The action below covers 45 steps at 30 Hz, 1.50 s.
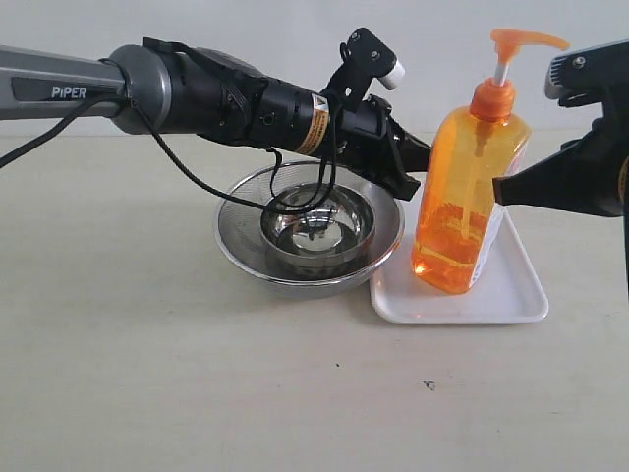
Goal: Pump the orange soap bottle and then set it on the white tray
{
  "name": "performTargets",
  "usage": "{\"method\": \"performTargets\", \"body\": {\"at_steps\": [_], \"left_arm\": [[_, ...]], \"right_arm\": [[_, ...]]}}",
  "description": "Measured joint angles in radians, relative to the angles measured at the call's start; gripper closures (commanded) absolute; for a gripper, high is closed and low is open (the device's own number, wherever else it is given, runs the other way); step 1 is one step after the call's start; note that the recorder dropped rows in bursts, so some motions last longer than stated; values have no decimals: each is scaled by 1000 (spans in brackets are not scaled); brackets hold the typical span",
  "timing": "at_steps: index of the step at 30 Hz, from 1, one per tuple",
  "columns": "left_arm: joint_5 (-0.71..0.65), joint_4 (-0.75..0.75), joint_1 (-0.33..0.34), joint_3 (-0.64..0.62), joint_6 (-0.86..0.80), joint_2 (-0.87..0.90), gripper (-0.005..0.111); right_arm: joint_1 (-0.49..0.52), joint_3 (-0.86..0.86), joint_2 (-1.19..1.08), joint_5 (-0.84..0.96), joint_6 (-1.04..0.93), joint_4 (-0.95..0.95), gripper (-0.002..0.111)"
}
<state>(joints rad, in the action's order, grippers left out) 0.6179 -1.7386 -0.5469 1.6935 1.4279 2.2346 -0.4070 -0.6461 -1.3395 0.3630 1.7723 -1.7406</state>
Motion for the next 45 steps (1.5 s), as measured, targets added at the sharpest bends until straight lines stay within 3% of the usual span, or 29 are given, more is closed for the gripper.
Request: {"method": "performTargets", "body": {"at_steps": [17,45], "left_arm": [[75,-7,4,0,51,0,102],[158,-19,11,0,92,0,102]], "right_arm": [[0,-66,-120,-31,-70,0,108],[2,-149,-130,-1,-157,4,108]]}}
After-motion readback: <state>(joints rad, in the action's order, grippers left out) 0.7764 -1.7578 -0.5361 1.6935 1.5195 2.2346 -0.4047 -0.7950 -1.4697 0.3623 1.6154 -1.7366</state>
